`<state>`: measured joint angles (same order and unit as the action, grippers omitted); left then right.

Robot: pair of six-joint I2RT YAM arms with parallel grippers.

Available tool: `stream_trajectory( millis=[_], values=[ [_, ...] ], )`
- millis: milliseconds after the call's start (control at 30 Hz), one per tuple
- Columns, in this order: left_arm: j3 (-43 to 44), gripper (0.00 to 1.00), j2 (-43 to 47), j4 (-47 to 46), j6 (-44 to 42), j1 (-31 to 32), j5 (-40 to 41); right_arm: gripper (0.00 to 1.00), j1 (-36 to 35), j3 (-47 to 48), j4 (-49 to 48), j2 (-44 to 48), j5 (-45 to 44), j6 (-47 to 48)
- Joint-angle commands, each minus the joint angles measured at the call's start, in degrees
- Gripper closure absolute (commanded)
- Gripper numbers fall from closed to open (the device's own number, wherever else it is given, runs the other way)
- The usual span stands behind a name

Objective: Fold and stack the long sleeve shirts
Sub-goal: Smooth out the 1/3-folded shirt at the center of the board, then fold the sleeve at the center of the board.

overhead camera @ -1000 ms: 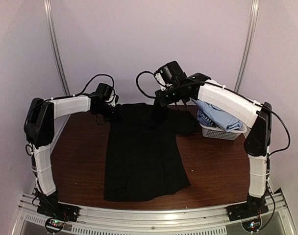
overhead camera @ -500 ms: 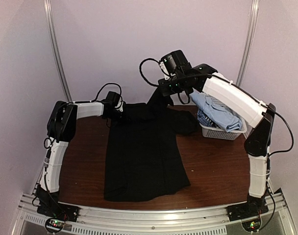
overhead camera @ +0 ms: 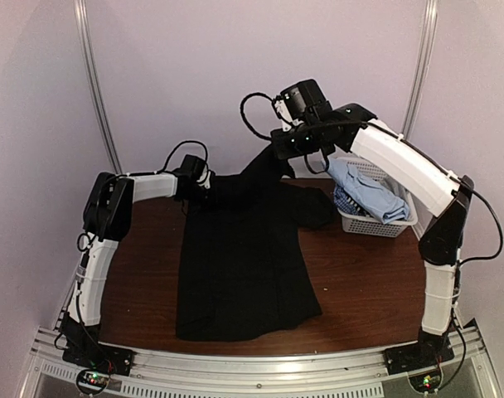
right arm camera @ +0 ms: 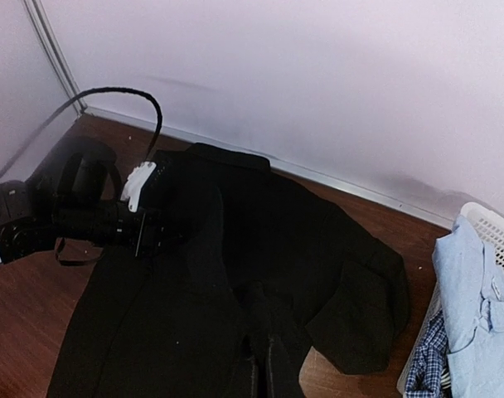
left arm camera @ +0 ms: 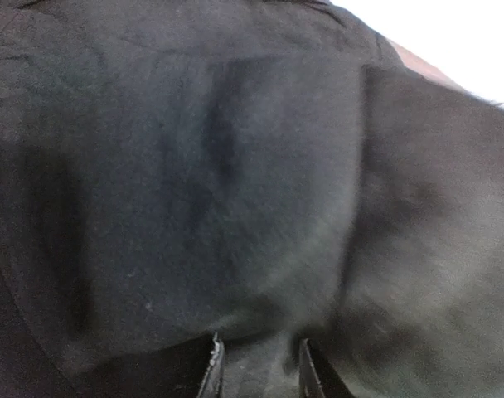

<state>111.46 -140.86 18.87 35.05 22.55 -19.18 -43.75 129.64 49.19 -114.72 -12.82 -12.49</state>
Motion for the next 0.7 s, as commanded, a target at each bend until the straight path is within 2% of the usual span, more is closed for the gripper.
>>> stream_trajectory(
  millis=[0, 233, 467, 667],
  values=[
    [2.2, 0.66, 0.5, -3.1, -0.3, -0.4, -3.0, 0.99, -1.8, -4.1, -1.3, 1.4, 4.8, -2.6],
    [-1.3, 0.65, 6.9, -3.1, 1.1, -1.5, -2.4, 0.99, -5.5, -4.6, -2.6, -1.2, 9.6, -4.8],
    [-16.0, 0.65, 20.2, -3.2, 2.5, -5.8, 3.3, 0.99, -12.7, -5.1, -3.9, -8.9, 15.4, -5.4],
    [-26.3, 0.65, 27.4, -3.0, 1.2, -8.3, 5.0, 0.97, -16.6, -7.1, -7.8, -15.8, 21.0, -6.8]
  ],
)
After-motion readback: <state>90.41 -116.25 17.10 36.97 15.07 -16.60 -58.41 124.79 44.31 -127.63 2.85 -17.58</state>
